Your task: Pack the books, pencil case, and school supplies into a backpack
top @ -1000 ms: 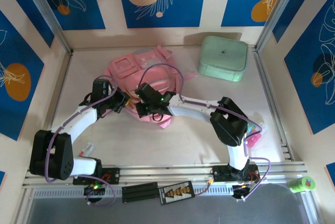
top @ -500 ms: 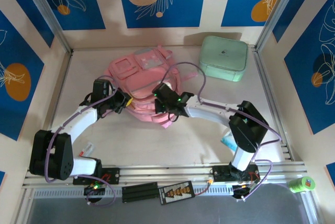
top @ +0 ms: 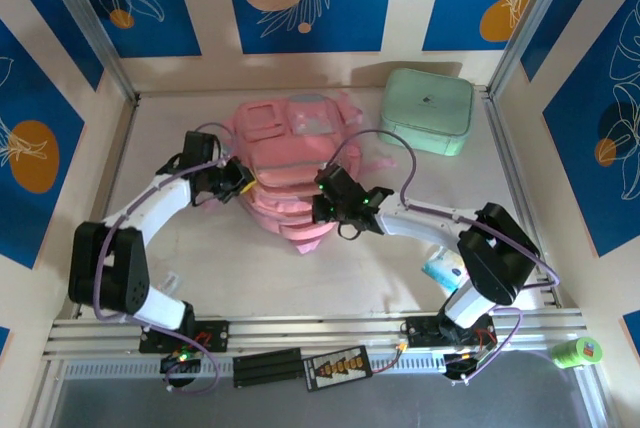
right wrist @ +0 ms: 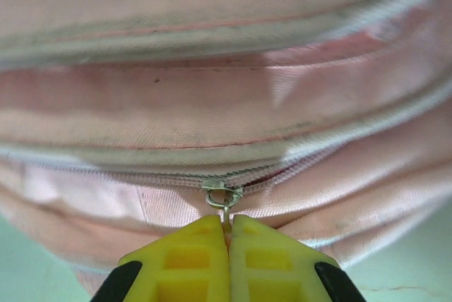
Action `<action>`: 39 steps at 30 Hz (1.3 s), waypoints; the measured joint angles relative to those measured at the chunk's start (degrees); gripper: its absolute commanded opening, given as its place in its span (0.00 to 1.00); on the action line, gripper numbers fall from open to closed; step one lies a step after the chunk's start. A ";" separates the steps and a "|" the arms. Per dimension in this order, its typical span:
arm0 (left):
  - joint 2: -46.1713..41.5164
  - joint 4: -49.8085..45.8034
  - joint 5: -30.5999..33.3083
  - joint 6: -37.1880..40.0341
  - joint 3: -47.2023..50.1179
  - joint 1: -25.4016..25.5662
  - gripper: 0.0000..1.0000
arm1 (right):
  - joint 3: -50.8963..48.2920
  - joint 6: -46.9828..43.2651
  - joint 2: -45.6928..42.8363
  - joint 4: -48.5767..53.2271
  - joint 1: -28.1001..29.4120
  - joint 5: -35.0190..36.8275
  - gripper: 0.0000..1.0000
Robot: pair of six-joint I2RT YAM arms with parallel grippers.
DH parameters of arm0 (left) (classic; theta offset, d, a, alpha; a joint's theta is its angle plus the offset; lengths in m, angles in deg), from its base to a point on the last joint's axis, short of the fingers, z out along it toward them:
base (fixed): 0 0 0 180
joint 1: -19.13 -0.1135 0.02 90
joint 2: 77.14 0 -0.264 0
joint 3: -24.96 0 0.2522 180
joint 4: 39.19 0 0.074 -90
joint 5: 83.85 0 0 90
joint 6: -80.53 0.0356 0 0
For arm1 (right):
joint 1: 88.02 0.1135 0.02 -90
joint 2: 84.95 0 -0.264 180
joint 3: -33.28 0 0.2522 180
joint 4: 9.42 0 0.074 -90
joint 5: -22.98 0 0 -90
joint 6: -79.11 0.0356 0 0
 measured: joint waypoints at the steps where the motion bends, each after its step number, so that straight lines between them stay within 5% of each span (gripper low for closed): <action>1: 0.94 -0.44 0.98 1.86 -1.36 -0.13 0.30 | -0.37 0.02 0.00 -0.81 0.66 -1.05 0.00; 10: -6.14 -0.90 11.82 7.98 -1.01 -1.29 0.50 | 4.26 0.85 5.42 -5.46 3.76 -8.74 0.00; 18: -18.45 0.07 7.76 2.82 9.01 -1.49 0.53 | 12.48 0.57 10.69 -6.47 3.76 -13.11 0.00; 25: -16.15 4.44 2.32 -6.19 14.43 -0.11 0.43 | 12.76 0.59 10.97 -6.78 3.76 -13.79 0.00; 34: -10.21 9.84 2.16 -12.90 14.49 0.57 0.38 | 12.76 0.57 10.95 -6.73 3.76 -13.77 0.00; 39: -8.35 11.30 1.84 -14.10 14.49 0.74 0.27 | 12.76 0.57 10.95 -6.49 3.76 -13.77 0.00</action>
